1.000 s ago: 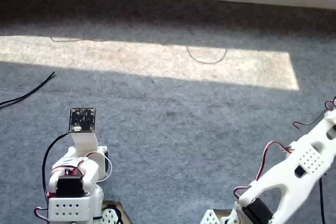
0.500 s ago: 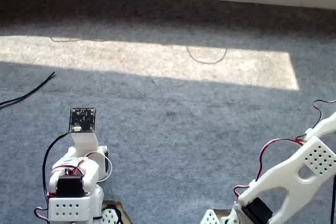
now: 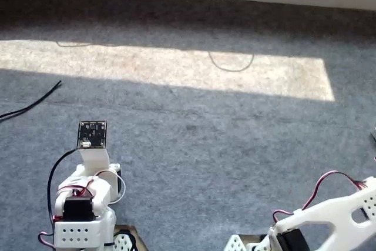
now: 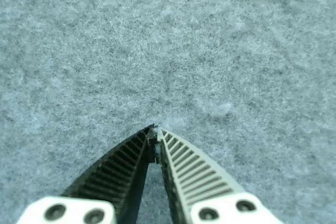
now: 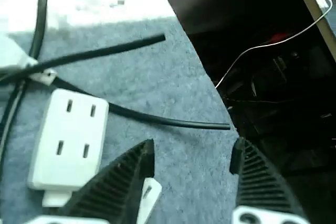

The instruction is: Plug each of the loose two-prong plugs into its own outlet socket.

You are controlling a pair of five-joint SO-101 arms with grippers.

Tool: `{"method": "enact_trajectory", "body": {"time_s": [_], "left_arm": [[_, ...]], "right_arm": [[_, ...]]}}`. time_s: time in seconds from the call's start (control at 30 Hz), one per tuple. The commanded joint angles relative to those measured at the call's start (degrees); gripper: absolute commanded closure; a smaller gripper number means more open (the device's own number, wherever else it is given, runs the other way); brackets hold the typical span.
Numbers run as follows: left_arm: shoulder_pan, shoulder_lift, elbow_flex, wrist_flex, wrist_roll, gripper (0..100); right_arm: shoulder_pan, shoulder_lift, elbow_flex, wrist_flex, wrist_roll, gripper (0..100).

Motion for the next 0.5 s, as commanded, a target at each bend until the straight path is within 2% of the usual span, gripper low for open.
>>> {"method": "enact_trajectory", "body": {"time_s": [0.0,0.07,0.13,0.37,0.4,0.47], "left_arm": [[0.9,0.0,0.2,0.0,-0.4,99],[0.9,0.0,0.2,0.0,-0.4,99],[0.9,0.0,0.2,0.0,-0.4,99],[0.9,0.0,0.2,0.0,-0.4,99],[0.9,0.0,0.2,0.0,-0.4,99],[0.8,0.0,0.2,0.0,-0.3,99]], "right_arm": [[0.5,6.0,0.0,-5.5,4.2,75.8],[0.2,9.1,-0.8,-0.9,4.6,75.8],[-0.5,9.5,-3.0,9.5,4.5,75.8],[-9.6,5.9,-20.8,66.3,4.3,75.8],[-11.4,5.2,-22.0,70.1,4.0,75.8],[-12.7,4.4,-21.9,69.0,-2.5,75.8]]}}
